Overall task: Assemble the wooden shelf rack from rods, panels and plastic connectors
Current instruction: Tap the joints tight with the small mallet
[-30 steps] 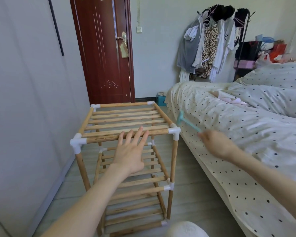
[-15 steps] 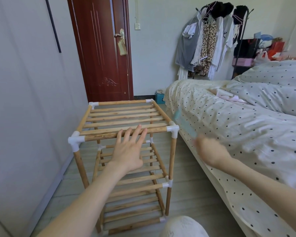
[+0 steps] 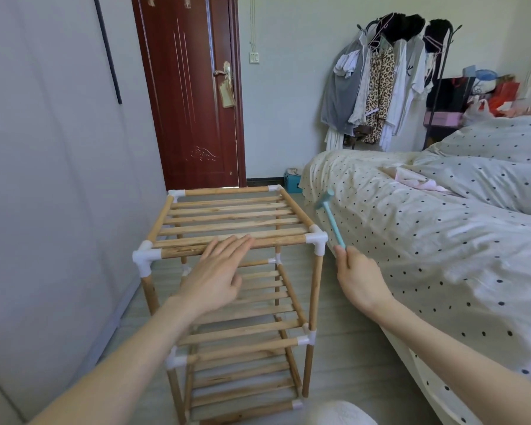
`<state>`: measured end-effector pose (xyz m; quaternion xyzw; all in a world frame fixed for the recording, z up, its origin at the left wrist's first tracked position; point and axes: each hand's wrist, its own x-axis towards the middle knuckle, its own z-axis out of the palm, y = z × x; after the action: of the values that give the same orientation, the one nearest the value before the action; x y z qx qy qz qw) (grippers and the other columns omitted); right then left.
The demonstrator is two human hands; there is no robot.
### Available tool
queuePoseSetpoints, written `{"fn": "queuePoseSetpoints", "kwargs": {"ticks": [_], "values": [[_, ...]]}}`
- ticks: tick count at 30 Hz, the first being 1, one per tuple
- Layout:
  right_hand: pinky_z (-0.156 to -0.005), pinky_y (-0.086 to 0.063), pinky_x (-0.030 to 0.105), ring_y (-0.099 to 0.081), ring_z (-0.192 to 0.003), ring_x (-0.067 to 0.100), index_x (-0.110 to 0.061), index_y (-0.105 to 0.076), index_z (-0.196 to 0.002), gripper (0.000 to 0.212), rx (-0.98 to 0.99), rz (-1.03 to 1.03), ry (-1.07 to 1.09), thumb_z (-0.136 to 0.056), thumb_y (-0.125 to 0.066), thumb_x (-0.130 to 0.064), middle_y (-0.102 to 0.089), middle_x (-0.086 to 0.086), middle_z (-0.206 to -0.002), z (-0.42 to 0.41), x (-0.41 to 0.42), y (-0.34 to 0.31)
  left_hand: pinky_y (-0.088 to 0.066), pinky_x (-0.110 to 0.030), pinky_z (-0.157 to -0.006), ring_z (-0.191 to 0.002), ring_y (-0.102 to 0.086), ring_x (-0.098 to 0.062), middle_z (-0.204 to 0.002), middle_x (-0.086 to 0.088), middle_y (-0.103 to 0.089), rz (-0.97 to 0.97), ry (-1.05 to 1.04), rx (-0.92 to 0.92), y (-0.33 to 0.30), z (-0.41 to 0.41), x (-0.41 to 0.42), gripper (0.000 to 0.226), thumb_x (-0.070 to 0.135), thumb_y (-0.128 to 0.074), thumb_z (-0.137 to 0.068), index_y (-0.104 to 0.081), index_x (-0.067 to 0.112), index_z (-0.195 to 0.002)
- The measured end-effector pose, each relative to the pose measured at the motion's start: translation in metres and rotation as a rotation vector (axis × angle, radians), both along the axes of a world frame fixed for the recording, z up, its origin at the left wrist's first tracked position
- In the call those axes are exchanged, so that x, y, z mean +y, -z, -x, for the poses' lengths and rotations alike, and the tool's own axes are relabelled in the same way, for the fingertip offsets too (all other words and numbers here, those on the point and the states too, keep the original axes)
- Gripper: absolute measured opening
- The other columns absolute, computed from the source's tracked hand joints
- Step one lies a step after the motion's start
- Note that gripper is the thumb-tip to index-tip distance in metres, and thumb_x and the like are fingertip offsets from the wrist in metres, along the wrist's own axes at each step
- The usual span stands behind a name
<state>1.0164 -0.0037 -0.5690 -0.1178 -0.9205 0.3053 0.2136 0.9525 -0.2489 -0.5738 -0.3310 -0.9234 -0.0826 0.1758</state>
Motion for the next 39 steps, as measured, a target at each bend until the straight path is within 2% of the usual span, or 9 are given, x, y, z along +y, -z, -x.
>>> {"fn": "queuePoseSetpoints", "kwargs": {"ticks": [4, 6, 8, 11, 14, 19, 23, 28, 39], "values": [[-0.065, -0.042, 0.029, -0.055, -0.083, 0.025, -0.015, -0.048, -0.086, 0.031, 0.168, -0.028, -0.222, -0.101, -0.028, -0.034, -0.056, -0.003, -0.084, 0.007, -0.031, -0.006, -0.004, -0.04, -0.118, -0.142, -0.022, -0.017, -0.153, 0.002, -0.028, -0.071, -0.159, 0.102, -0.003, 0.019, -0.055, 0.056, 0.019, -0.043, -0.095, -0.024, 0.021, -0.148], [-0.098, -0.039, 0.028, -0.046, -0.125, 0.022, -0.013, -0.053, -0.114, 0.033, 0.122, -0.11, -0.398, -0.101, -0.029, -0.032, -0.055, -0.001, -0.125, 0.015, -0.045, -0.004, -0.021, -0.043, -0.115, -0.136, -0.033, -0.024, -0.147, -0.004, -0.038, -0.172, -0.279, 0.024, -0.006, 0.028, -0.085, 0.048, 0.03, -0.04, -0.098, -0.032, 0.018, -0.145], [-0.116, -0.01, 0.027, -0.014, -0.144, 0.012, -0.009, -0.046, -0.131, 0.041, 0.063, -0.302, -0.55, -0.102, -0.028, -0.031, -0.03, 0.001, -0.152, 0.026, -0.057, 0.002, -0.026, -0.032, -0.109, -0.132, -0.036, -0.021, -0.145, -0.005, -0.04, -0.301, -0.317, -0.147, -0.005, 0.03, -0.108, 0.05, 0.038, -0.035, -0.098, -0.037, 0.015, -0.142], [-0.113, 0.003, 0.02, -0.005, -0.144, 0.008, -0.007, -0.044, -0.133, 0.043, 0.063, -0.406, -0.584, -0.102, -0.027, -0.032, -0.016, 0.001, -0.156, 0.04, -0.066, 0.011, -0.03, -0.023, -0.099, -0.122, -0.042, -0.01, -0.142, 0.0, -0.043, -0.35, -0.262, -0.141, 0.002, 0.026, -0.122, 0.041, 0.032, -0.04, -0.097, -0.045, 0.017, -0.135], [-0.11, 0.004, 0.018, -0.009, -0.142, 0.006, -0.014, -0.022, -0.148, 0.05, 0.066, -0.375, -0.533, -0.102, -0.025, -0.033, -0.02, -0.001, -0.155, 0.052, -0.056, 0.012, -0.024, -0.034, -0.11, -0.138, -0.03, -0.019, -0.141, 0.003, -0.045, -0.322, -0.259, -0.087, -0.001, 0.023, -0.116, 0.035, 0.024, -0.041, -0.099, -0.05, 0.018, -0.132], [-0.115, -0.015, 0.039, -0.018, -0.143, 0.024, -0.014, -0.013, -0.15, 0.053, -0.176, -0.155, -0.324, -0.102, -0.022, -0.034, -0.019, 0.006, -0.156, 0.071, -0.017, 0.0, -0.009, -0.029, -0.117, -0.141, -0.02, -0.004, -0.146, 0.014, -0.037, -0.226, 0.024, -0.15, -0.009, -0.005, -0.05, 0.04, 0.024, -0.038, -0.1, -0.042, 0.027, -0.14], [-0.091, -0.038, 0.036, -0.05, -0.116, 0.036, -0.005, -0.048, -0.126, 0.043, -0.142, 0.073, -0.19, -0.103, -0.022, -0.031, -0.055, 0.02, -0.123, 0.072, -0.011, -0.016, 0.021, -0.021, -0.109, -0.131, 0.007, 0.021, -0.146, 0.03, -0.002, -0.09, 0.214, -0.162, -0.003, -0.016, -0.007, 0.05, 0.033, -0.03, -0.101, -0.007, 0.04, -0.145], [-0.062, -0.041, 0.031, -0.053, -0.067, 0.02, -0.012, -0.051, -0.083, 0.038, 0.001, 0.061, -0.192, -0.101, -0.027, -0.034, -0.053, 0.0, -0.067, 0.045, 0.002, -0.024, 0.024, -0.044, -0.109, -0.141, 0.024, -0.01, -0.15, 0.011, 0.028, 0.138, -0.023, -0.082, 0.006, 0.011, -0.013, 0.058, 0.036, -0.023, -0.101, 0.023, 0.037, -0.138], [-0.051, -0.031, 0.028, -0.046, -0.057, 0.015, -0.01, -0.06, -0.082, 0.032, -0.085, -0.309, -0.091, -0.1, -0.038, -0.025, -0.048, -0.003, -0.06, -0.001, 0.057, -0.073, 0.008, -0.054, -0.112, -0.145, 0.001, -0.024, -0.158, 0.001, 0.0, 0.121, -0.14, 0.057, 0.01, 0.028, 0.041, 0.083, 0.018, -0.045, -0.091, 0.012, 0.036, -0.147]]}}
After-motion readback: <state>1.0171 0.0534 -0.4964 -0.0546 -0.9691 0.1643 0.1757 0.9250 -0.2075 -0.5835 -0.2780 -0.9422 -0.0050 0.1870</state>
